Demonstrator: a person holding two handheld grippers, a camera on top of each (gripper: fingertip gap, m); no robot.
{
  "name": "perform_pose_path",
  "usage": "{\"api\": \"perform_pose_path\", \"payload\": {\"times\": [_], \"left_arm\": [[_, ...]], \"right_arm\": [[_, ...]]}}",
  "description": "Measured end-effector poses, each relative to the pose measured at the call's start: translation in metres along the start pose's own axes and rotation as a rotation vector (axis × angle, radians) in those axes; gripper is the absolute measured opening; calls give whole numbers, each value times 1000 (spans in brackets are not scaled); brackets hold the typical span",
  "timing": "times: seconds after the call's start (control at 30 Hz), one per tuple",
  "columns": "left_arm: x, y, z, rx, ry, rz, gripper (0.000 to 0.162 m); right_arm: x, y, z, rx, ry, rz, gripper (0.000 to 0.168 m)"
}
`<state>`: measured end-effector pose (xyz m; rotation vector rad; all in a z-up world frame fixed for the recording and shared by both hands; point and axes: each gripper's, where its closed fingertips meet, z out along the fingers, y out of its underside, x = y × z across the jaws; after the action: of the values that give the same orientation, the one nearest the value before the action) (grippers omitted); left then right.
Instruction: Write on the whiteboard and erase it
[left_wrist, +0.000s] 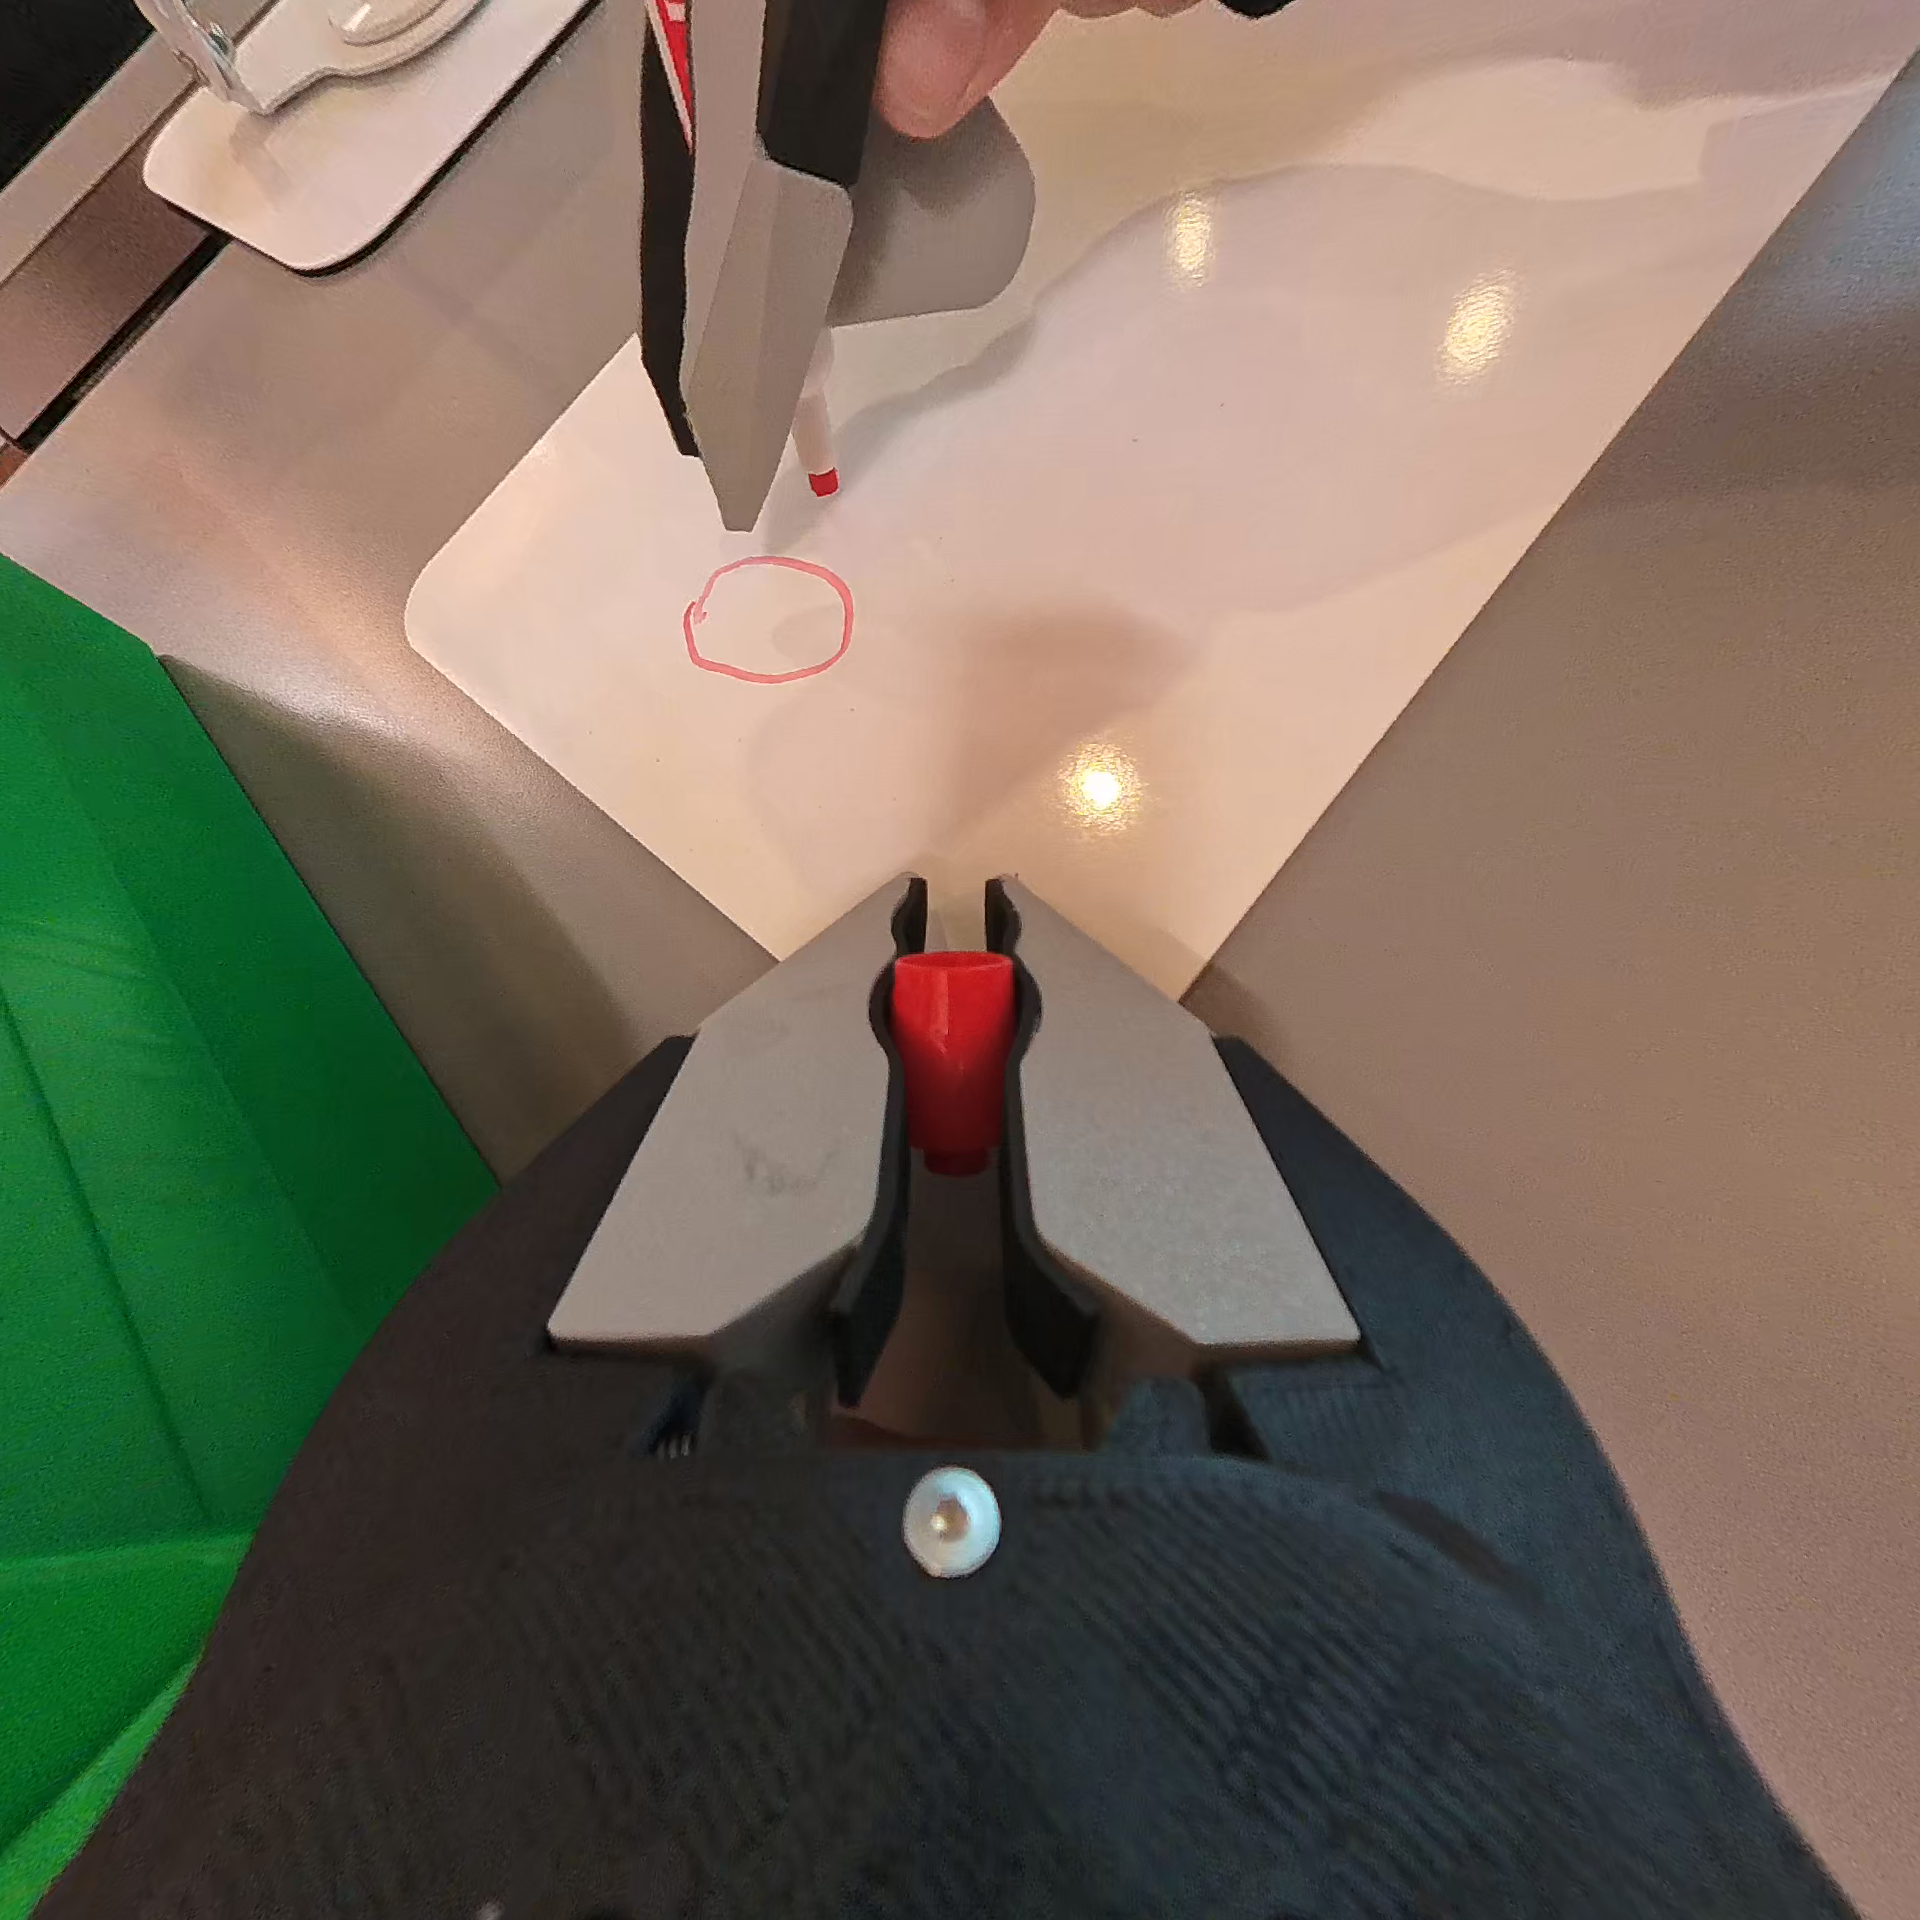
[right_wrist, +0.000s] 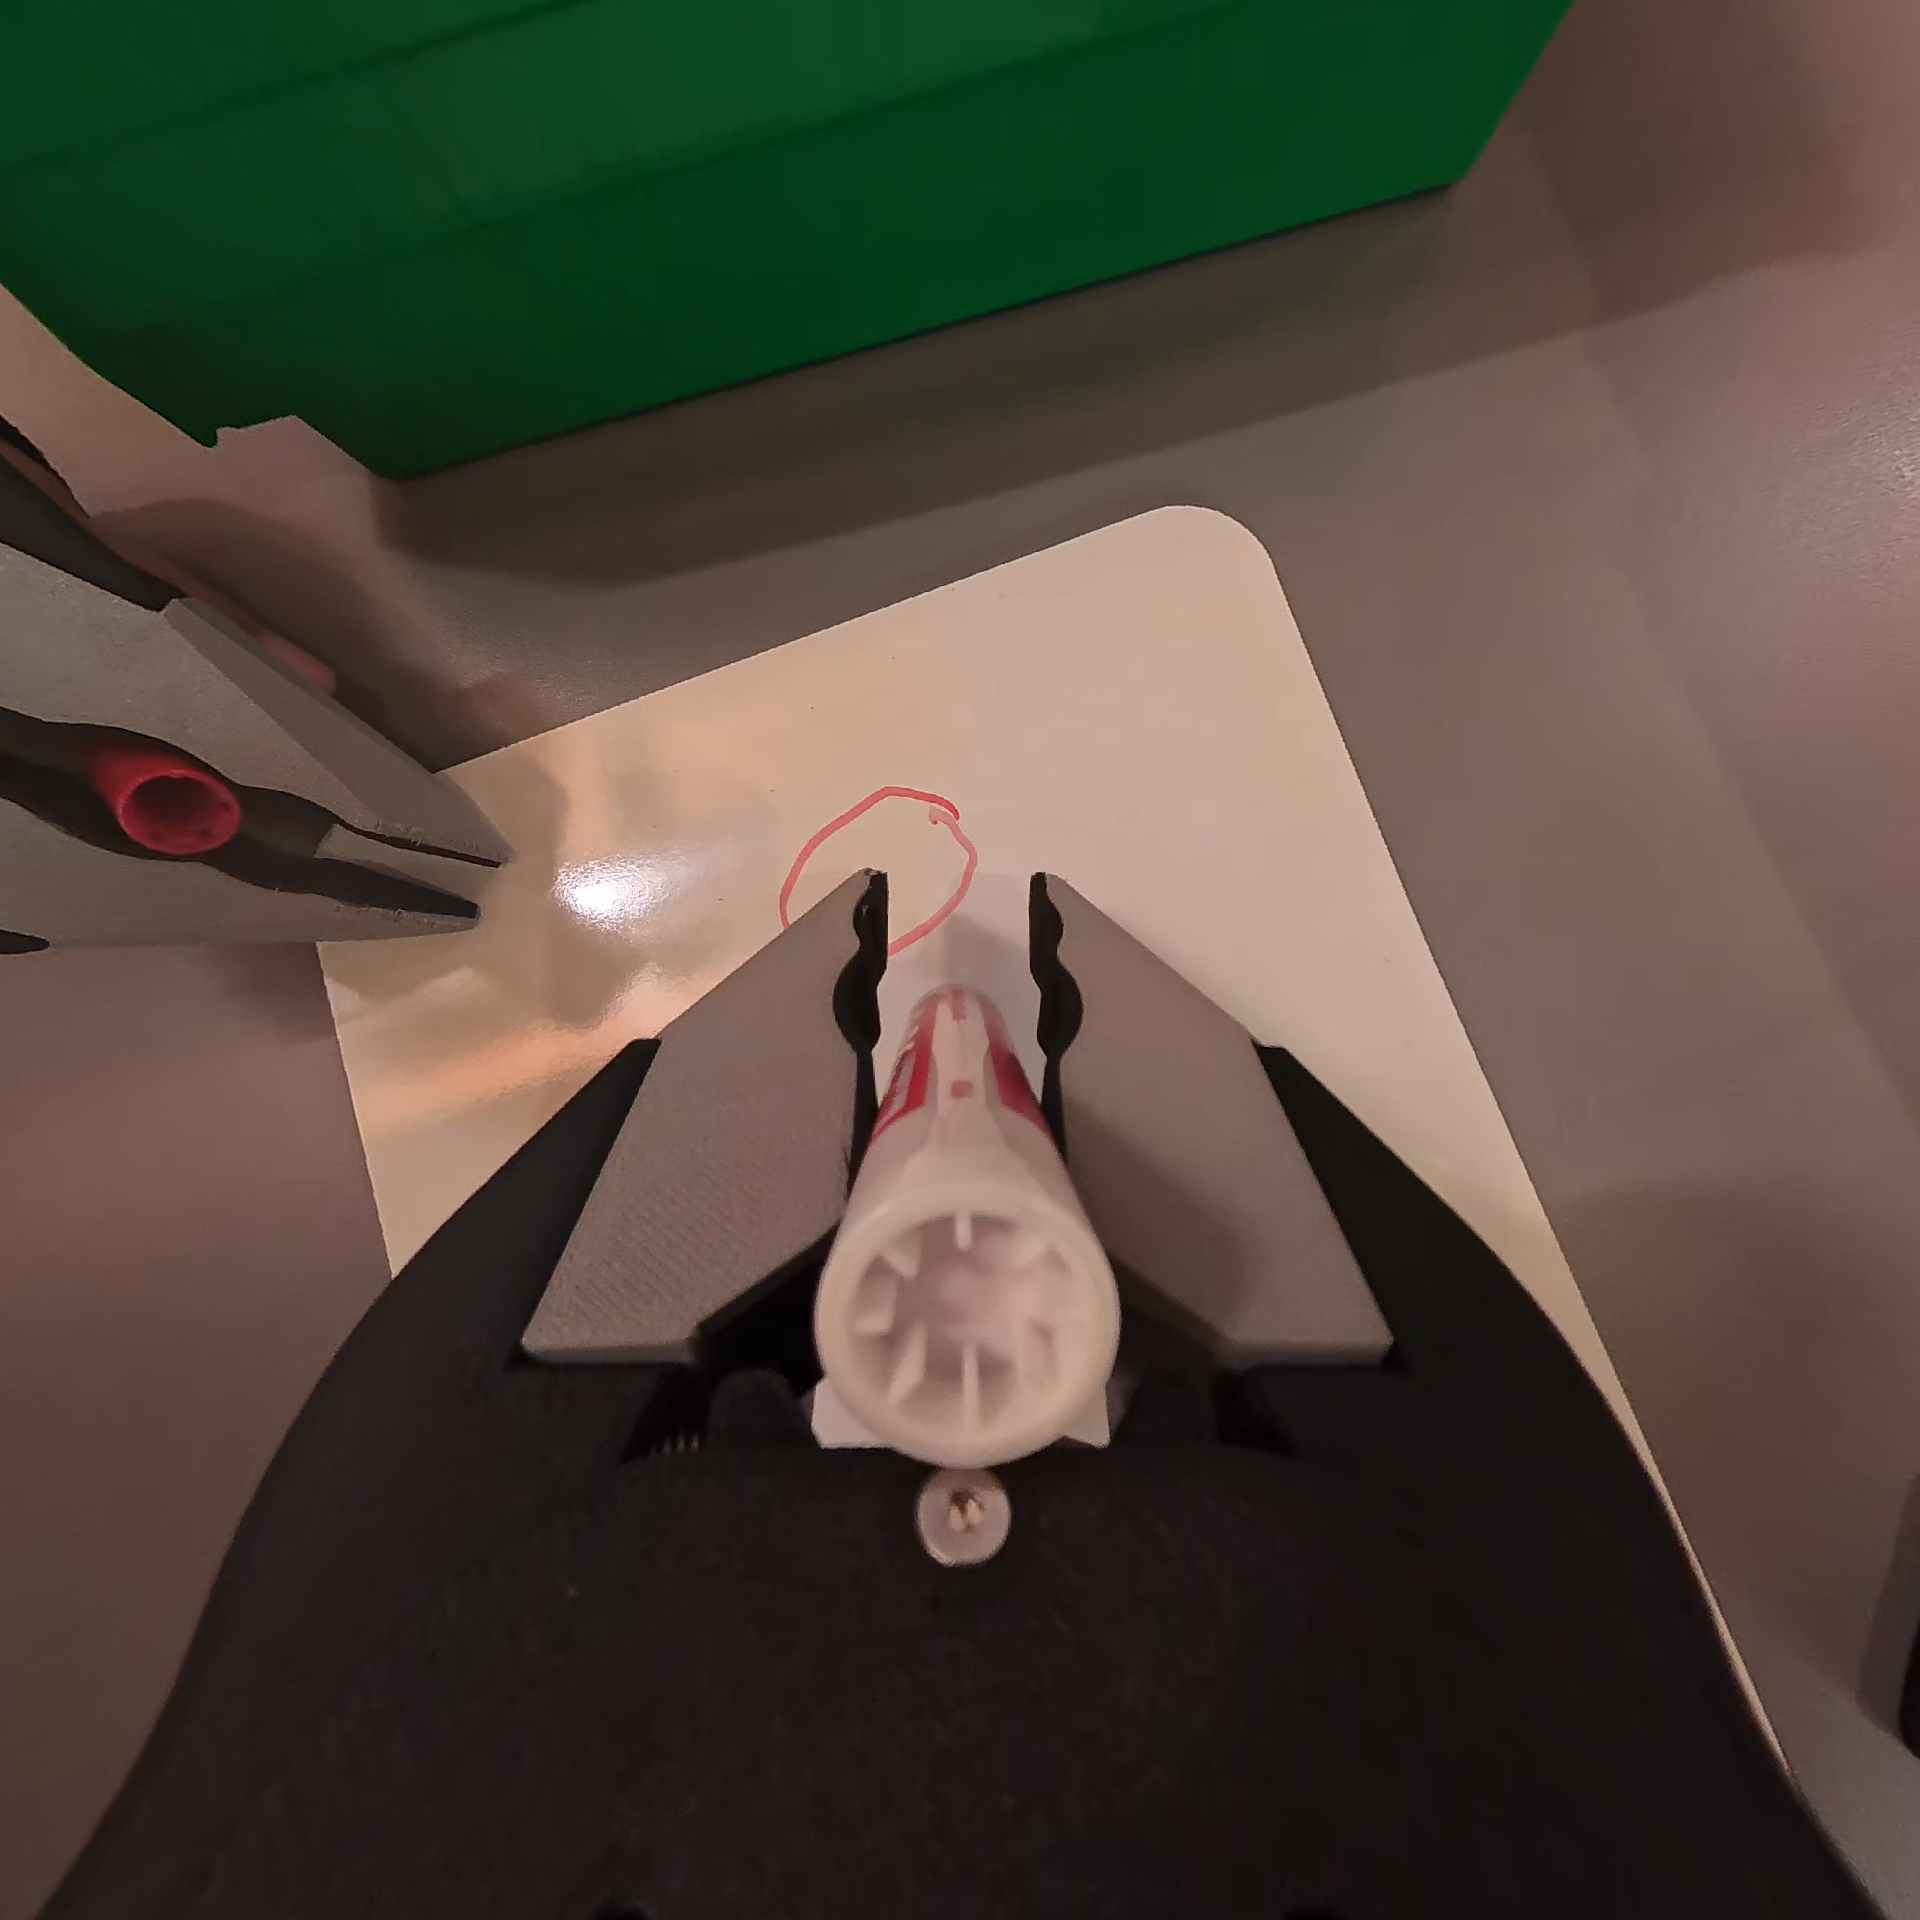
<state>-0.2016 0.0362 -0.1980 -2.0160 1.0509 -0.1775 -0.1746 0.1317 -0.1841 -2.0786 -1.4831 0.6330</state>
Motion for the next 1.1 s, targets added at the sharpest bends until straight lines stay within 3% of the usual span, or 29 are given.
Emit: {"api": "perform_pose_path", "payload": {"times": [1.1], "left_arm": [[0, 0, 0, 1, 0, 4, 10]], "right_arm": [[9, 1, 2, -11, 27, 10, 26]]}}
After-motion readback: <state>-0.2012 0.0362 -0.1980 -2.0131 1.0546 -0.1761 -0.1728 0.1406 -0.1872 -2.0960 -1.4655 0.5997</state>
